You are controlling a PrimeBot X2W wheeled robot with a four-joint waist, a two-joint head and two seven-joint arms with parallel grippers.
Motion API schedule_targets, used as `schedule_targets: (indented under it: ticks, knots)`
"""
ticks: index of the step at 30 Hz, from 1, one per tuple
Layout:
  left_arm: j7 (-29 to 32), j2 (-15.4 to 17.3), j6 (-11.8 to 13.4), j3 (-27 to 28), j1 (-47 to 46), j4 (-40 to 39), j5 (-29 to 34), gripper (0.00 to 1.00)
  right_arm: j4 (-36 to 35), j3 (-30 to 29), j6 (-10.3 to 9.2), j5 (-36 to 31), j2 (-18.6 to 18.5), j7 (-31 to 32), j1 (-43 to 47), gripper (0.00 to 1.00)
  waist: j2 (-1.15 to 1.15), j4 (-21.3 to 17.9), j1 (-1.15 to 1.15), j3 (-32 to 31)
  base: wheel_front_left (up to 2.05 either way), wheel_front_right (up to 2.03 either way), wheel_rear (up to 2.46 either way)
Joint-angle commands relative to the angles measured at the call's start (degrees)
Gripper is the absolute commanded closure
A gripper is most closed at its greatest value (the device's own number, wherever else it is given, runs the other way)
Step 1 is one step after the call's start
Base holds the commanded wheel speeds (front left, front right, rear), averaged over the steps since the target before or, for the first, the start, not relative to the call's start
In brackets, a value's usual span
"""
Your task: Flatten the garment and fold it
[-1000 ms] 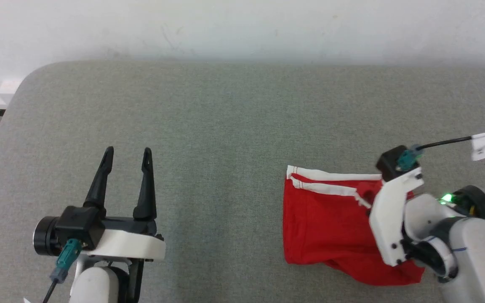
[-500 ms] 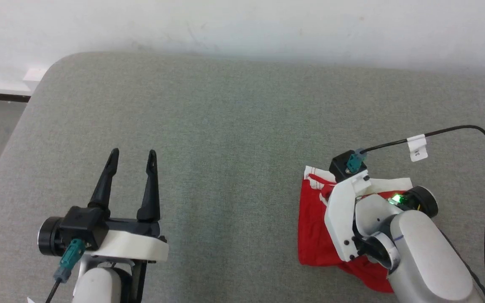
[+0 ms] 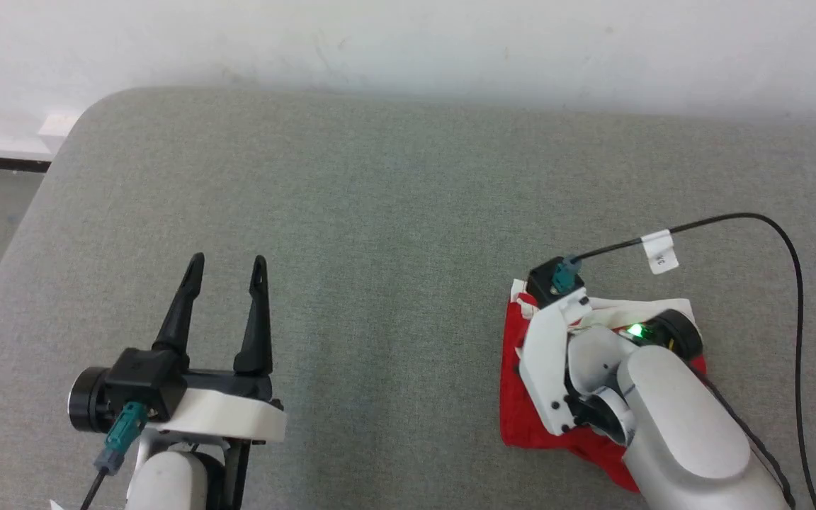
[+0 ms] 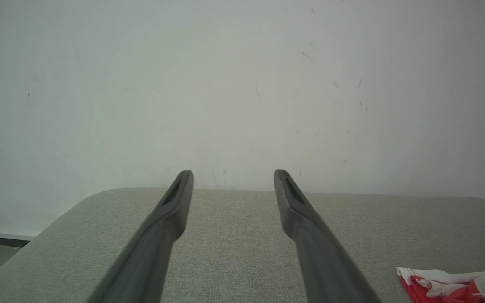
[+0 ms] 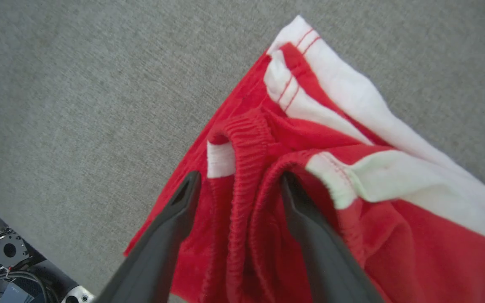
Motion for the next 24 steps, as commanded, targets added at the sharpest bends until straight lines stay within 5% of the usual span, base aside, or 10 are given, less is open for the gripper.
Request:
schedule_targets:
  ticks: [1, 12, 24]
  knots:
    - [-0.27, -0.24, -0.48, -0.09, 0.13, 0.25, 0.19, 0.00, -0.19, 0.97, -0.11, 0.91, 0.29, -0.87, -1.48, 0.00, 0.00, -0.30, -0.01, -0.25, 0.00, 0.00, 0.00]
    - [-0.27, -0.08, -0.55, 1.76, 1.48, -0.04, 0.71, 0.00, -7.80, 8.10, -0.11, 7.13, 0.35, 2.08, -4.33, 0.00, 0.00, -3.74, -0.01, -2.55, 0.00, 0.00, 0.00]
    - [-0.27, -0.16, -0.57, 2.52, 2.01, -1.08, 0.84, 0.00, -14.81, 4.50, -0.11, 8.60, -2.19, 8.67, 1.11, 0.00, 0.00, -7.44, -0.01, -3.01, 0.00, 0.00, 0.00]
